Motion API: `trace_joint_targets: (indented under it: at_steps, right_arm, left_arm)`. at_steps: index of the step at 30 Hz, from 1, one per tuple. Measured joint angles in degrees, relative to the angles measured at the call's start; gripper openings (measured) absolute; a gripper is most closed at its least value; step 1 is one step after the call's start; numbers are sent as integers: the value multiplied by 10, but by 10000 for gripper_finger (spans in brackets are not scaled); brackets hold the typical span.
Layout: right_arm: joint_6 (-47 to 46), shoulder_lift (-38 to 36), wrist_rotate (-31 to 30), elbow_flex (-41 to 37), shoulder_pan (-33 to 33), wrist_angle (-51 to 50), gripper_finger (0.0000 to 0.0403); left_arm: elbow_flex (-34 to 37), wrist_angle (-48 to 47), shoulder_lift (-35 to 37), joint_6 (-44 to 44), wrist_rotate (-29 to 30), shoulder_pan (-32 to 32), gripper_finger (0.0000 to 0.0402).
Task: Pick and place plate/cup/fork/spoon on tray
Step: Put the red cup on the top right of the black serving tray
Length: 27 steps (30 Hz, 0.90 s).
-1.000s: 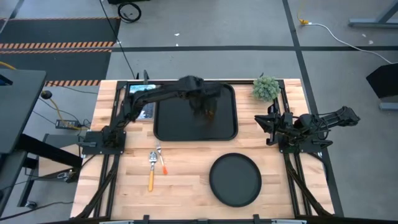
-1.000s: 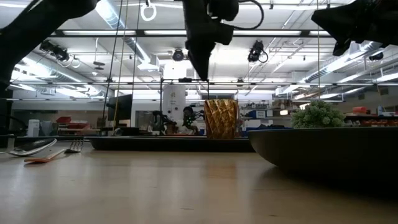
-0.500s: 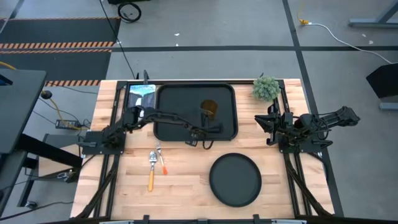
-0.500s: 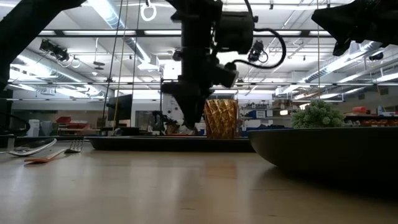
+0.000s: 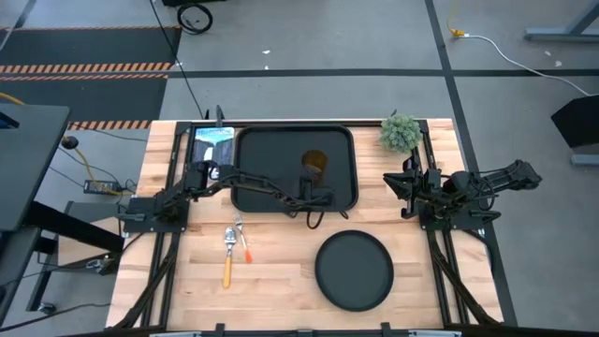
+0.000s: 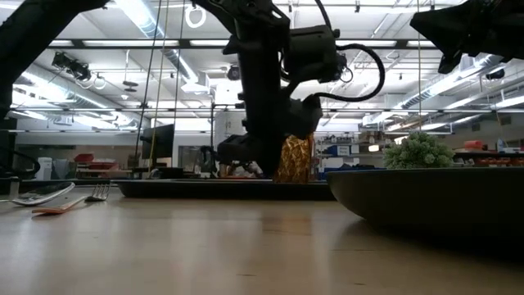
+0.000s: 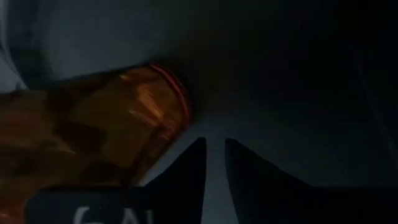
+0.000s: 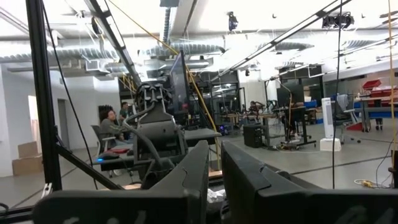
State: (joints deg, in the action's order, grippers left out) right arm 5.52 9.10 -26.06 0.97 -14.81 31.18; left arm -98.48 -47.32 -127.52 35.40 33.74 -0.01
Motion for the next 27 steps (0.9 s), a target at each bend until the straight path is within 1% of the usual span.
trace_joint_targets:
  at_steps: [4,10,14,16,19,27]
  right_arm:
    - [1,0,0,0,0,0,50]
    - [2,0,0,0,0,0,50]
    - [2,0,0,0,0,0,50]
    - [2,0,0,0,0,0,50]
    - [2,0,0,0,0,0,50]
    - [2,0,0,0,0,0,50]
  left_arm:
    - [0,18,0,4,2,13,53]
    - [0,26,0,0,-20,40,43]
    - [0,52,0,12,-22,53,37]
    - [0,70,0,15,-32,58,35]
    - [0,98,0,18,-50,66,34]
    - [0,134,0,20,-59,87,34]
